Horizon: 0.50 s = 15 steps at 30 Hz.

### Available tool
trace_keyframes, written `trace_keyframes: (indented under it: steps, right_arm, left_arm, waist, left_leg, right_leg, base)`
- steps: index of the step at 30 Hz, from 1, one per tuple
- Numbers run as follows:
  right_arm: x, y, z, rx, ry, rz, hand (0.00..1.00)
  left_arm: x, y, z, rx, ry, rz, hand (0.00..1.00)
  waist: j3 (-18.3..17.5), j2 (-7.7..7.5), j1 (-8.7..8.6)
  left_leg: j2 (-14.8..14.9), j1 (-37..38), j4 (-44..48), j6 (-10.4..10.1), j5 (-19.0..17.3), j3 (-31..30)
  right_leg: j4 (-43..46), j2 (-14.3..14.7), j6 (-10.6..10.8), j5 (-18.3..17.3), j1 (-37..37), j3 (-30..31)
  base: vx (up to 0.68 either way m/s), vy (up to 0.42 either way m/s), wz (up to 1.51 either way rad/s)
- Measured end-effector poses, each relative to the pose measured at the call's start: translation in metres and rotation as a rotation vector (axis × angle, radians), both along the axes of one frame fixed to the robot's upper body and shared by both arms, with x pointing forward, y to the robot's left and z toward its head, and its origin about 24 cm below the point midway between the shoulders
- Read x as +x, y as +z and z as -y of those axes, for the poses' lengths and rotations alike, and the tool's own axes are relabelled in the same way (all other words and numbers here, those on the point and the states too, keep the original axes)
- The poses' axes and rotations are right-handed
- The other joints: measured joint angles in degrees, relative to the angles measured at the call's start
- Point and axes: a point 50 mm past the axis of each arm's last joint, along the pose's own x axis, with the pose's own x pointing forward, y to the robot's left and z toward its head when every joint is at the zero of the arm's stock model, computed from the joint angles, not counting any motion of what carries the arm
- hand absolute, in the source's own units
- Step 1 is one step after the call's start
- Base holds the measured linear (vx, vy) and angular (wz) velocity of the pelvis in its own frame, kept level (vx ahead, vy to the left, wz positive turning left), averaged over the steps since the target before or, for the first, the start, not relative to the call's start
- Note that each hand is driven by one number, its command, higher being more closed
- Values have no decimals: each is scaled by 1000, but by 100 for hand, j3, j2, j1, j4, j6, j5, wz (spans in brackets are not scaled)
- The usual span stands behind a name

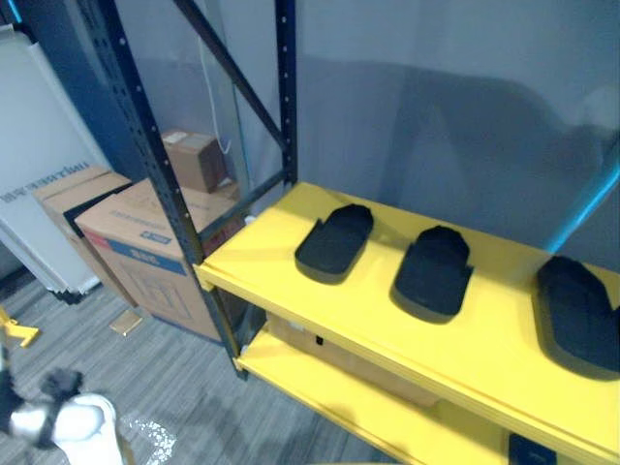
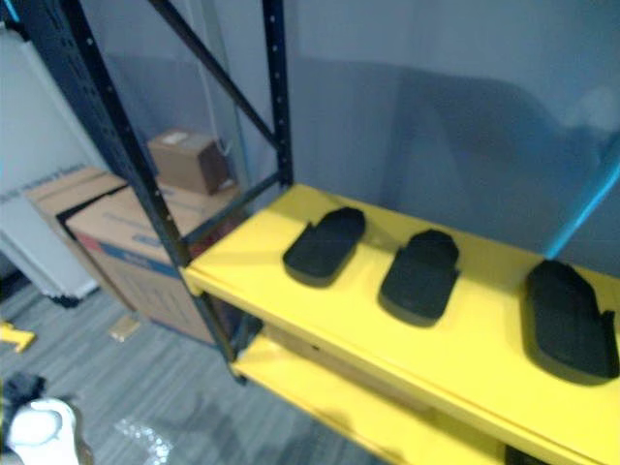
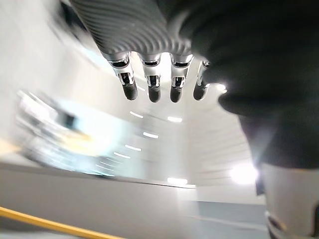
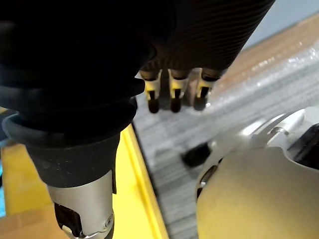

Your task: Walk over and take plastic housings, then place them on the shelf

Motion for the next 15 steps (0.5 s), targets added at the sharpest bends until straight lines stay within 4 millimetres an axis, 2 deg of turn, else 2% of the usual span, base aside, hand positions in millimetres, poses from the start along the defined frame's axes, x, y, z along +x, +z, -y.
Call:
trace_keyframes:
  steps: [1, 3, 7, 10, 15]
  right_arm:
    - [1, 0, 0, 0, 0, 2, 0]
    - [2, 0, 0, 0, 0, 6, 0]
    - [5, 1, 2, -1, -8, 22, 0]
    - [6, 1, 3, 17, -45, 34, 0]
    - [8, 0, 2, 79, -105, 69, 0]
  left_arm:
    - [-7, -19, 5, -89, -6, -32, 0]
    - [-16, -39, 13, -185, -28, -68, 0]
    - [-26, -84, 40, -420, -180, -163, 0]
    - [-35, -107, 53, -581, -264, -218, 0]
    - [-46, -133, 68, -824, -398, -229, 0]
  waist:
    - [6, -11, 0]
    - [8, -15, 1]
    - [9, 28, -11]
    - [30, 75, -27]
    - [73, 123, -38]
  left_leg:
    - [-8, 91, -56, -1, -1, 31]
    - [-26, 149, -100, 0, -1, 68]
    - [-33, 171, -175, -7, 4, 84]
    - [-31, 280, -295, -34, 27, 122]
    - [-1, 346, -367, -36, 27, 235]
  right_leg:
    - [1, -4, 11, -23, 55, -6]
    - [2, -20, 43, -63, 71, -12]
    - [3, -20, 65, -104, 47, -23]
    - [7, 2, 68, -133, 75, -15]
    - [5, 47, 68, -134, 64, 5]
  base:
    - [28, 6, -6]
    - [16, 4, -7]
    - [2, -1, -1]
    - [42, -20, -3]
    - [59, -21, -9]
